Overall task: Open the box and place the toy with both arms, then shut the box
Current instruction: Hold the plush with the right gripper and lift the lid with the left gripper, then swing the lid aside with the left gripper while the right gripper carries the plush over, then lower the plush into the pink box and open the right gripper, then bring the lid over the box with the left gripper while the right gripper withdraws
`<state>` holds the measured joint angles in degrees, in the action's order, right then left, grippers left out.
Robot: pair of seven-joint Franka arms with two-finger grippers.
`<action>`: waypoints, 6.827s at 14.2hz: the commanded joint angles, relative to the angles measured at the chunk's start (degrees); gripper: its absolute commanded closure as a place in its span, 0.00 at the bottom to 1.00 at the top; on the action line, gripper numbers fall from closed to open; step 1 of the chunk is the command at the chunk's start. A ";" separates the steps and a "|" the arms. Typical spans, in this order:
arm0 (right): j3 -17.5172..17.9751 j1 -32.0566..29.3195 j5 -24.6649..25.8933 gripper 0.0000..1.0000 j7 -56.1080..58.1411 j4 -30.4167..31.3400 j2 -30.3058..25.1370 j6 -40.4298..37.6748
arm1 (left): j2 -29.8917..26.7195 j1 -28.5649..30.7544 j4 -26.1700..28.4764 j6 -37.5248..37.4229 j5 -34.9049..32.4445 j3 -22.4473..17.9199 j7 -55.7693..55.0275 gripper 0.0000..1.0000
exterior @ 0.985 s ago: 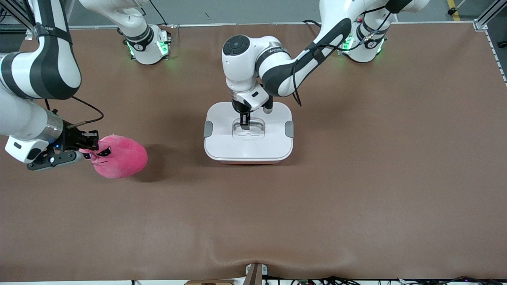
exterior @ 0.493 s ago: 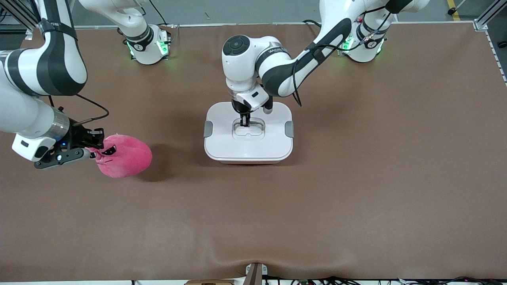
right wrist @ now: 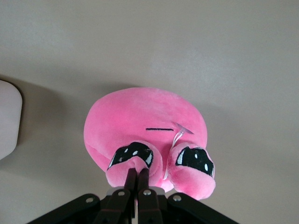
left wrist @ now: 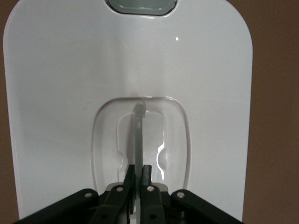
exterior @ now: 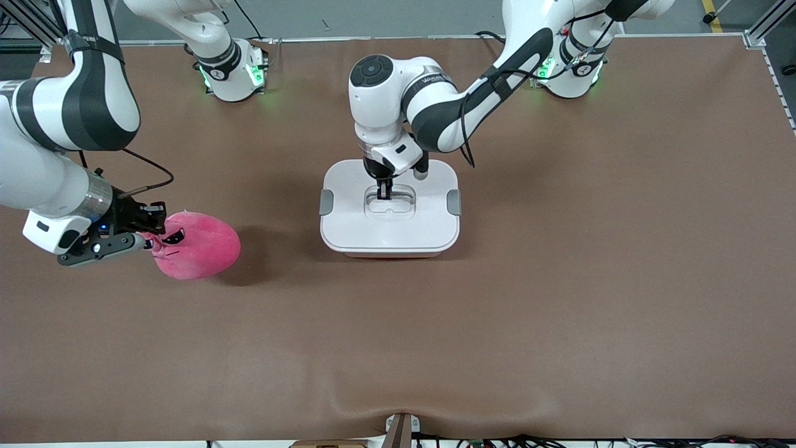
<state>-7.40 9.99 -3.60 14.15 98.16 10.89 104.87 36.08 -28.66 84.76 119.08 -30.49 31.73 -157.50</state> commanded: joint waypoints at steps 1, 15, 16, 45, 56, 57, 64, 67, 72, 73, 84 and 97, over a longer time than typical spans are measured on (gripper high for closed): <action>-0.25 0.03 -0.79 1.00 0.18 0.10 -0.70 -0.28 | -2.41 -0.96 -0.13 -0.51 -2.29 0.43 -6.68 1.00; -0.07 6.96 -0.71 1.00 0.71 -4.28 -4.48 -4.75 | -10.84 5.97 -0.04 -10.35 5.95 3.42 14.55 1.00; -0.07 8.19 -0.71 1.00 0.79 -5.95 -4.30 -6.51 | -12.33 7.73 -0.04 -10.88 8.41 3.42 19.03 1.00; 1.25 37.83 0.61 1.00 29.60 -7.19 1.94 4.29 | -10.86 45.80 -0.13 -17.12 29.25 2.90 80.86 1.00; 0.98 35.02 1.05 1.00 45.34 -6.58 1.94 4.20 | -9.62 48.09 -0.04 -17.12 32.78 2.81 83.76 1.00; 0.98 34.49 1.05 1.00 46.57 -6.49 1.94 4.11 | -9.45 48.09 -0.13 -17.12 32.78 2.81 83.76 1.00; 0.98 33.52 1.05 1.00 47.73 -6.05 1.94 4.29 | -8.92 48.17 0.05 -17.12 32.78 2.90 83.76 1.00; 0.98 33.52 1.05 1.00 48.08 -6.05 1.94 4.29 | -8.57 48.09 -0.04 -17.12 32.78 2.90 83.76 1.00; 0.98 33.52 1.23 0.97 48.43 -6.14 1.94 4.37 | -8.13 48.09 -0.13 -16.95 32.86 2.90 83.76 1.00; 0.90 33.61 1.23 0.55 48.34 -6.22 1.94 4.29 | -7.96 48.09 -0.04 -16.86 32.86 2.90 83.76 1.00; 0.90 33.43 1.23 0.00 47.55 -6.67 1.94 4.37 | -7.69 47.74 -0.13 -16.51 33.92 2.89 83.59 1.00; 0.28 20.61 1.67 0.00 19.00 -6.31 -0.78 -6.17 | -7.07 35.87 -0.30 -10.36 33.21 2.90 67.34 1.00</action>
<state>-8.09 33.75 -2.50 37.30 91.82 11.72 100.67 28.71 7.74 84.78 107.50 2.09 34.75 -88.43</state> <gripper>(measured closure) 0.000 0.930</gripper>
